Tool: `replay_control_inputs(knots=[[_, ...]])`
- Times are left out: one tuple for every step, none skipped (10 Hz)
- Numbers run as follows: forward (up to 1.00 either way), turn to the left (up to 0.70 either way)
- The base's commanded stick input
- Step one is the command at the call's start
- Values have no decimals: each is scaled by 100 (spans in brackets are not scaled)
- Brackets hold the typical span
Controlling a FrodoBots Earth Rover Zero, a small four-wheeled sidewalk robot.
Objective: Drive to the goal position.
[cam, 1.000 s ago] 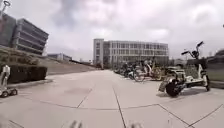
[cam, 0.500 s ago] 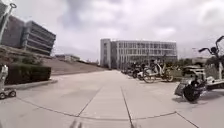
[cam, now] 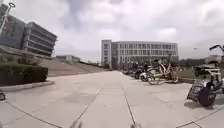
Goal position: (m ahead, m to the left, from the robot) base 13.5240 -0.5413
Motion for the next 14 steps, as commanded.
replay_control_inputs(knots=[[70, 0], [70, 0], [70, 0], [70, 0], [70, 0], [70, 0], [70, 0], [70, 0], [70, 0], [70, 0], [70, 0], [70, 0], [70, -1], [70, -9]])
